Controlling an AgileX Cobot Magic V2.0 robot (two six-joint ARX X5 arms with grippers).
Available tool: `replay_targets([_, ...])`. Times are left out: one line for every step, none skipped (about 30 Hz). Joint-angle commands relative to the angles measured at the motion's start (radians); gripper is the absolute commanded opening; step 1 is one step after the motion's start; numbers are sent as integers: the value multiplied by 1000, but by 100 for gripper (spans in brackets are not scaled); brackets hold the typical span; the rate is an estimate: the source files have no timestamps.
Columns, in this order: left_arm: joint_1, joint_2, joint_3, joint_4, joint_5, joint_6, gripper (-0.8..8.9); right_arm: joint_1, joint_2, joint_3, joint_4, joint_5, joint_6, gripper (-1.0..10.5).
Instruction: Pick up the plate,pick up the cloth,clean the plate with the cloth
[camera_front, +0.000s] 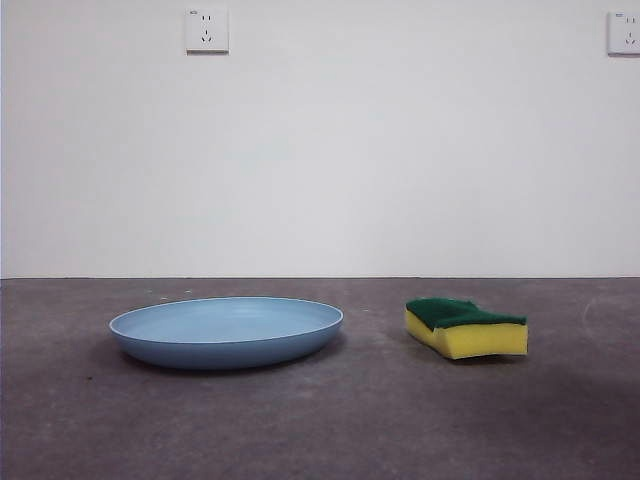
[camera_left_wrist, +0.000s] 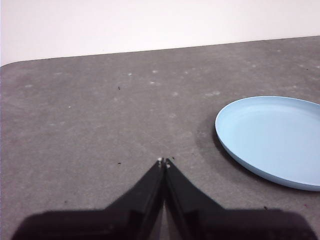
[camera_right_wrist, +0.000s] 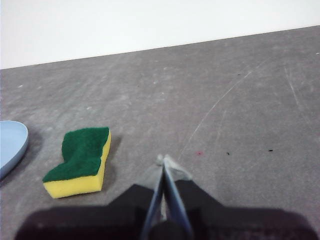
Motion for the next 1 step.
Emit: replay_targets([2,-3,-13,2,0,-6,-3,-2,-2,-10,-3,2,7,2])
